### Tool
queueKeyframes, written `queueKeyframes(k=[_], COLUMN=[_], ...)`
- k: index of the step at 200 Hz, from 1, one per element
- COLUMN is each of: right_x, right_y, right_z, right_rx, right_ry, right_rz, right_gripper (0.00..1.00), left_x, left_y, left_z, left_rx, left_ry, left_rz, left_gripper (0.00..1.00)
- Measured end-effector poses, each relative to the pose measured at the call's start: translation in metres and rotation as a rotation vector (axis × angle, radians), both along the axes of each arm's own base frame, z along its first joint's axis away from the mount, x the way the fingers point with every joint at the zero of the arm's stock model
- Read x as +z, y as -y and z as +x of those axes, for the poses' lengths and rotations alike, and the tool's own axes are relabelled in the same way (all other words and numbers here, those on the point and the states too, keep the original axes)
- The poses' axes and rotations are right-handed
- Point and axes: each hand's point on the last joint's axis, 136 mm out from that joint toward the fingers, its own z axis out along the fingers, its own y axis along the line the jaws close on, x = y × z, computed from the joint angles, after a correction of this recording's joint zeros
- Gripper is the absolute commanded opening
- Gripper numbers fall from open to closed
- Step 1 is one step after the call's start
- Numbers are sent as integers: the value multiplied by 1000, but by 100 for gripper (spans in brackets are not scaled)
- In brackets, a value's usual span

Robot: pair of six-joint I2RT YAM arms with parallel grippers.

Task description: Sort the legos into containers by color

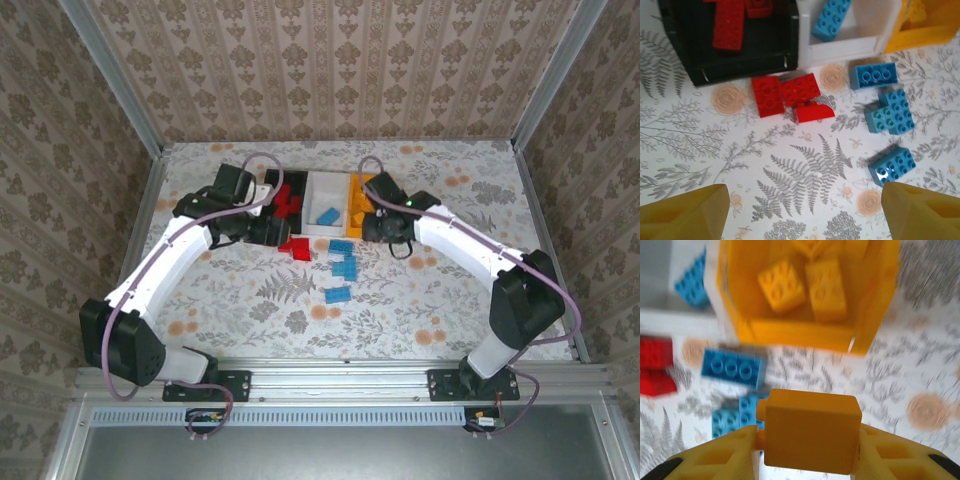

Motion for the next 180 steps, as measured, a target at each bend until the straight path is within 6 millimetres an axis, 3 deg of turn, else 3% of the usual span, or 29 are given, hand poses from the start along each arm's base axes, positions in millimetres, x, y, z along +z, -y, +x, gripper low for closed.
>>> queueKeyframes(k=[35,85,108,132,163,180], right_x=[9,-24,-31,-31,-28,-31], right_y=[10,13,11,9,5,2], right_z=[53,93,103,108,109,92], right_rx=[-17,-1,5,16,30,45], right_ry=[34,-15,-24,-23,-10,-21], right_rz=[-12,-34,-29,-21,-12,-15], right_gripper=[45,48,50,70,71,72], left_x=[-12,-31,-46,-54,-57,-59], left_y=[23,44,49,58,66,67], left_z=[-25,-50,-54,-55,-53,-52], left_rx=[-69,-121,-120,-128,-125,-118], left_ry=[-36,-90,-131,-151,-156,-159], left_rz=[10,19,33,36,18,15], left_gripper=[81,81,81,81,82,84])
